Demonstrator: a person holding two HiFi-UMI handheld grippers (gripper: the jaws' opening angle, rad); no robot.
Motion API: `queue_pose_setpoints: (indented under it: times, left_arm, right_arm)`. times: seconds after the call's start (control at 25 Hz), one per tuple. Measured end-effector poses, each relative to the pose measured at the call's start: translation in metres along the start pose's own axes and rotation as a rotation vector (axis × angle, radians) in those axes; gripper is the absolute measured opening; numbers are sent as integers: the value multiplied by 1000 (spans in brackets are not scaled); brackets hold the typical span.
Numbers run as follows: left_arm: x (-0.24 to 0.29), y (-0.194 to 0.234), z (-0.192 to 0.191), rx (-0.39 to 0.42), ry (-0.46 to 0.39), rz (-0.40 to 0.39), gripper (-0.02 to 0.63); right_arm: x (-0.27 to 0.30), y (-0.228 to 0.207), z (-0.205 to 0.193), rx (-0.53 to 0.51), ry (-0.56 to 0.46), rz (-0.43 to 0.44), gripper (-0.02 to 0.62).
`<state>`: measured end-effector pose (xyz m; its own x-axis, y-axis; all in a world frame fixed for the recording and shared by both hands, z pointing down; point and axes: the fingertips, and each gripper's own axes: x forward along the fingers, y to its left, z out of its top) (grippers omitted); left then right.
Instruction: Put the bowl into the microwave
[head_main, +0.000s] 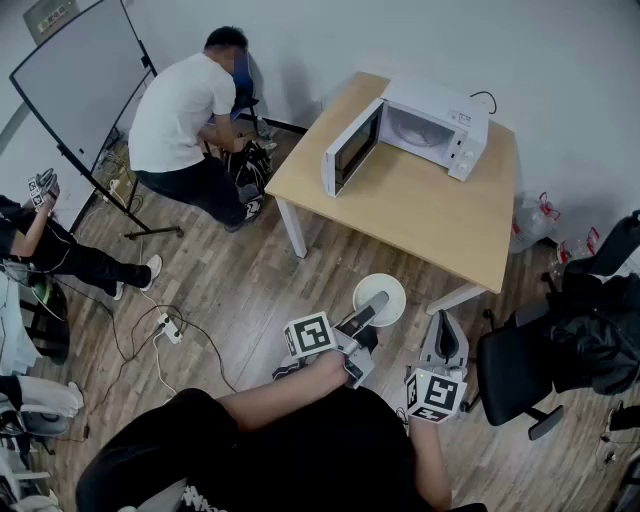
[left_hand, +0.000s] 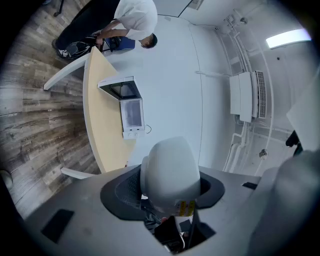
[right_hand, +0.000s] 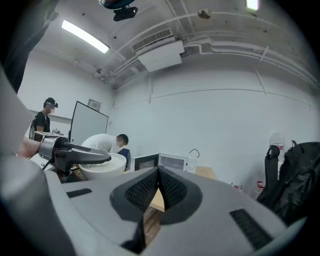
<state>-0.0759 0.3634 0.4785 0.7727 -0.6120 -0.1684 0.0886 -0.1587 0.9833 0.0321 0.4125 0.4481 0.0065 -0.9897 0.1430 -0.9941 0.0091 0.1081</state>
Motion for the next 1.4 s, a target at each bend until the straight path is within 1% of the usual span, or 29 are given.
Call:
queue_pose_setpoints:
  times: [0.08, 0.12, 0.2, 0.32, 0.4, 0.52, 0.68, 0.88, 1.0, 1.12, 1.28, 1.4]
  left_arm:
    - [-5, 8, 1, 14, -2, 38, 221]
    - [-6, 10, 1, 17, -4, 44, 221]
    - [-6, 9, 0, 14, -9, 34, 221]
    - [-5, 6, 1, 18, -19, 31, 221]
    - [-5, 6, 1, 14, -22, 26, 221]
    - [-3, 10, 5, 19, -20, 39, 221]
    - [-1, 22, 9, 14, -4, 77, 221]
    - [25, 33, 20, -2, 10, 67, 221]
    - [45, 36, 33, -12, 20, 65, 221]
    - [62, 42, 53, -23, 25, 69, 221]
    - [88, 51, 86, -20, 17, 74, 221]
    - [110, 56, 113, -24, 8, 62, 221]
  right_arm:
    - [-1, -1, 0, 2, -2, 3, 60]
    - [-2, -2, 0, 10, -4, 6, 60]
    - [-3, -2, -4, 44, 2, 24, 60]
    - [-2, -1, -19, 79, 55, 44, 60]
    - [-3, -3, -27, 75, 73, 40, 60]
    - [-2, -9, -32, 103, 72, 26, 60]
    - [0, -16, -35, 113, 63, -9, 60]
    - [10, -26, -37, 107, 53, -28, 60]
    - [26, -30, -35, 106, 56, -42, 60]
    - [50, -28, -32, 94, 62, -32, 61]
    - [95, -33, -22, 76, 60, -26, 60]
    - [134, -35, -12, 56, 62, -16, 60]
